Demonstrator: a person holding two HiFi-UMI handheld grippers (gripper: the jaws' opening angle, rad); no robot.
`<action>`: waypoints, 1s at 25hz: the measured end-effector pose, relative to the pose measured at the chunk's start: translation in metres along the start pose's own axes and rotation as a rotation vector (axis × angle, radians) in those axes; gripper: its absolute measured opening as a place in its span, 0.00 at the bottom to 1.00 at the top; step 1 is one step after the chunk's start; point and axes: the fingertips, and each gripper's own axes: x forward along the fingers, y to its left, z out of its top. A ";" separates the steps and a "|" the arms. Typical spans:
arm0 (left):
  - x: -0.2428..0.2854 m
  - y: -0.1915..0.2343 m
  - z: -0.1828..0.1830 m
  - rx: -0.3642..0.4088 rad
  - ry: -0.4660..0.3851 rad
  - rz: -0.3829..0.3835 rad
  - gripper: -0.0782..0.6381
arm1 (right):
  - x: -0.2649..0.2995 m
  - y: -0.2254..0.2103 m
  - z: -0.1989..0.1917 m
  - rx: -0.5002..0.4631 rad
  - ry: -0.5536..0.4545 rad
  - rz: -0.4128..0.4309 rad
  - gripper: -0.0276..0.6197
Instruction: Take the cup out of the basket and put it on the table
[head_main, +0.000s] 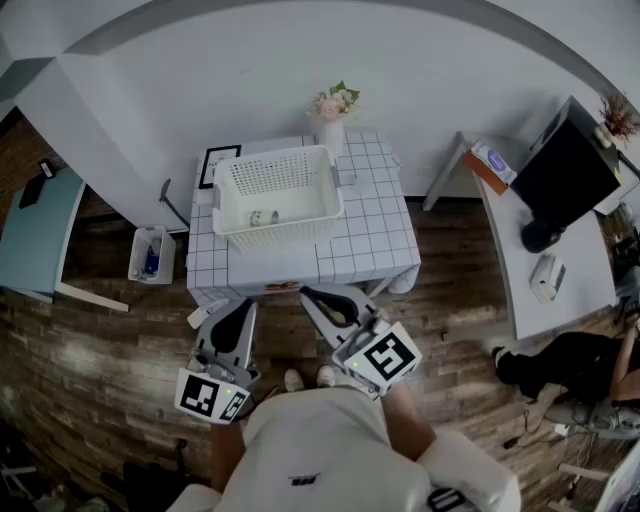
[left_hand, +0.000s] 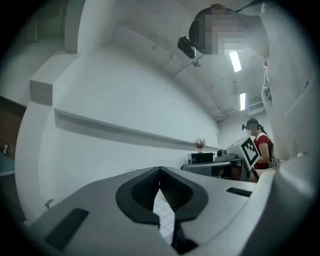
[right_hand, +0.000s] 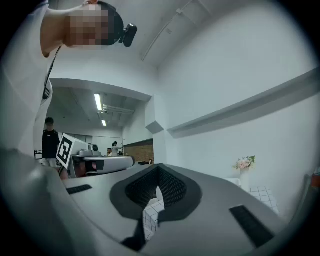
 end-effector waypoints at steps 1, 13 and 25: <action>0.000 -0.001 0.000 0.000 0.002 0.002 0.12 | -0.001 0.000 0.000 0.000 0.004 0.002 0.06; 0.000 -0.014 -0.004 -0.003 0.024 0.051 0.12 | -0.009 -0.004 0.002 0.023 -0.027 0.040 0.06; 0.021 0.027 -0.013 0.002 0.015 0.039 0.12 | 0.031 -0.026 -0.008 0.014 -0.011 0.025 0.06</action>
